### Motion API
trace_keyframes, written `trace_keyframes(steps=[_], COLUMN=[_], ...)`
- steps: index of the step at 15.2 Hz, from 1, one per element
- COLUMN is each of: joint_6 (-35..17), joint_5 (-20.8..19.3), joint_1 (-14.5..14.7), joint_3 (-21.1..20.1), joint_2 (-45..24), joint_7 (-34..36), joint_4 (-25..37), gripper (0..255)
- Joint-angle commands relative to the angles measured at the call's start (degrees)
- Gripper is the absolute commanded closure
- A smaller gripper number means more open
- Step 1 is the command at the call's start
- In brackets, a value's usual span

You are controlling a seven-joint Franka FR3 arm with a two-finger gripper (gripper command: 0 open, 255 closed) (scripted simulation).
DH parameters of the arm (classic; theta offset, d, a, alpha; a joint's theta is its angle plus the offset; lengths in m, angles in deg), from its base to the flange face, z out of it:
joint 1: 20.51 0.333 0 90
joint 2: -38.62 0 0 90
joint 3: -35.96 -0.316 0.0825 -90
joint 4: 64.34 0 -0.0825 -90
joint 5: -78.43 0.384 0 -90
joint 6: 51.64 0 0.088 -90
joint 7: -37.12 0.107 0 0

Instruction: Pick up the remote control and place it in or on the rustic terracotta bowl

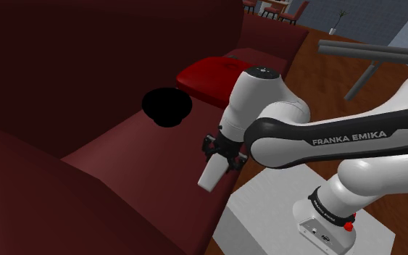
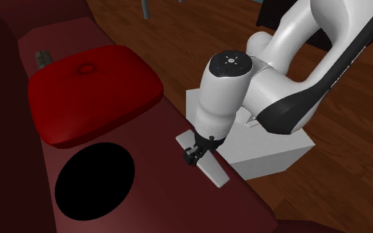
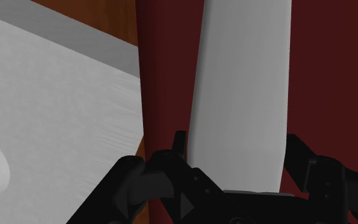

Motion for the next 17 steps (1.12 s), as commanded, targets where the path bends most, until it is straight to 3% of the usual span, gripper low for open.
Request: trace_keyframes(steps=[1,17], joint_6=[1.9,16.8], joint_5=[-0.1,-2.8], joint_1=[0.6,3.6], joint_3=[1.3,10.5], joint_2=[1.2,8.8], joint_7=[-0.2,-0.6], joint_4=[0.6,7.4], gripper=[255,255])
